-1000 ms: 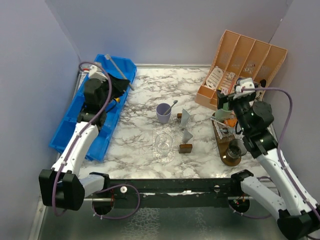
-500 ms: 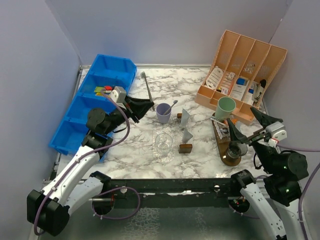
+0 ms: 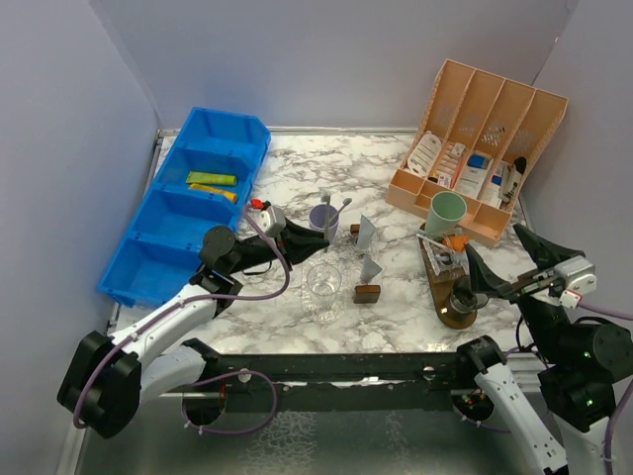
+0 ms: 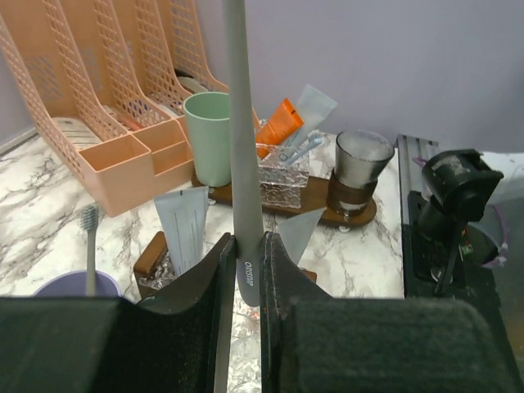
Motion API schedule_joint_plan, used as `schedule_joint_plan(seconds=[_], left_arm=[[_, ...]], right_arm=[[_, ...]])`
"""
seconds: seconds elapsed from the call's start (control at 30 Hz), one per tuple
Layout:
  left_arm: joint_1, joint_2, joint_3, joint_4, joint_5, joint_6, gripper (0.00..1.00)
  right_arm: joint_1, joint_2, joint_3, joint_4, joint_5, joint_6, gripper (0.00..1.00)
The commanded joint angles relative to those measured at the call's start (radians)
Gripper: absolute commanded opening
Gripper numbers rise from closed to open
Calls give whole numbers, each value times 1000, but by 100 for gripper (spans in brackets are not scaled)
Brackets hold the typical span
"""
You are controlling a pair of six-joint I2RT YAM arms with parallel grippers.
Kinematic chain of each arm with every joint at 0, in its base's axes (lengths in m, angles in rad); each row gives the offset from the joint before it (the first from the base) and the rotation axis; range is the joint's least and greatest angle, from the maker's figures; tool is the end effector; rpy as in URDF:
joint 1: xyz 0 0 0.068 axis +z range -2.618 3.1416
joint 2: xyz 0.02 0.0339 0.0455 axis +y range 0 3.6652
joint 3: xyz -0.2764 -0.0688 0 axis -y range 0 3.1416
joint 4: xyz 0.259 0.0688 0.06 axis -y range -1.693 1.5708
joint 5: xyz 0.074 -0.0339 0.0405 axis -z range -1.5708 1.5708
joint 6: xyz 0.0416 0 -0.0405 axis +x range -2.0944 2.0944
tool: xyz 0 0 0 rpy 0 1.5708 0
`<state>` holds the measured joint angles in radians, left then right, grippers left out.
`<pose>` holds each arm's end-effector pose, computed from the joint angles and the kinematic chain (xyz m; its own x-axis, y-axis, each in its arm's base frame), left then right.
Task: Prepare toiletry sets of a toothbrush and toothpaste on the tray
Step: Place the toothbrush in the cup.
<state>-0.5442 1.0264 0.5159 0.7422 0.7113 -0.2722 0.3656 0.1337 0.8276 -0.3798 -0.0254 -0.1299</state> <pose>0.1869 -0.1448 0.3000 -0.0624 -0.2003 -0.9777 0.9541 0.2754 -0.1173 0.0153 0.0070 0.3978 0.3353 -0.0103 -0.9420 -0.3394 0.9315 -0.1310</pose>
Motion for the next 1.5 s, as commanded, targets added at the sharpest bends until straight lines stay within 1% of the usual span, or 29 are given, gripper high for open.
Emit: schedule_joint_plan(seconds=[0.0, 0.2, 0.37, 0.7, 0.83, 0.97, 1.03, 1.13, 1.33, 1.47], left_arm=[[-27, 19, -71, 239, 57, 38, 0], [-55, 52, -172, 344, -15, 69, 0], [-66, 110, -247, 428, -63, 90, 0], [-69, 273, -313, 586, -71, 105, 0], [-69, 330, -319, 613, -55, 85, 0], [-69, 354, -339, 645, -50, 87, 0], [-69, 357, -349, 643, -53, 89, 3], [-69, 367, -359, 643, -53, 88, 9], [-69, 394, -351, 641, -53, 82, 18], [-70, 399, -351, 646, -67, 67, 29]], right_arm=[[3, -28, 11, -66, 19, 26, 92], [2, -40, 22, -111, 38, 54, 92], [2, -61, -1, -113, 46, 84, 92], [2, -77, -20, -133, 57, 81, 92], [3, -78, -34, -127, 57, 72, 92], [2, -80, -58, -109, 49, 83, 92], [3, -79, -68, -98, 42, 86, 92], [3, -79, -79, -85, 34, 85, 92], [2, -77, -88, -66, 34, 57, 92], [2, -74, -91, -62, 33, 55, 92]])
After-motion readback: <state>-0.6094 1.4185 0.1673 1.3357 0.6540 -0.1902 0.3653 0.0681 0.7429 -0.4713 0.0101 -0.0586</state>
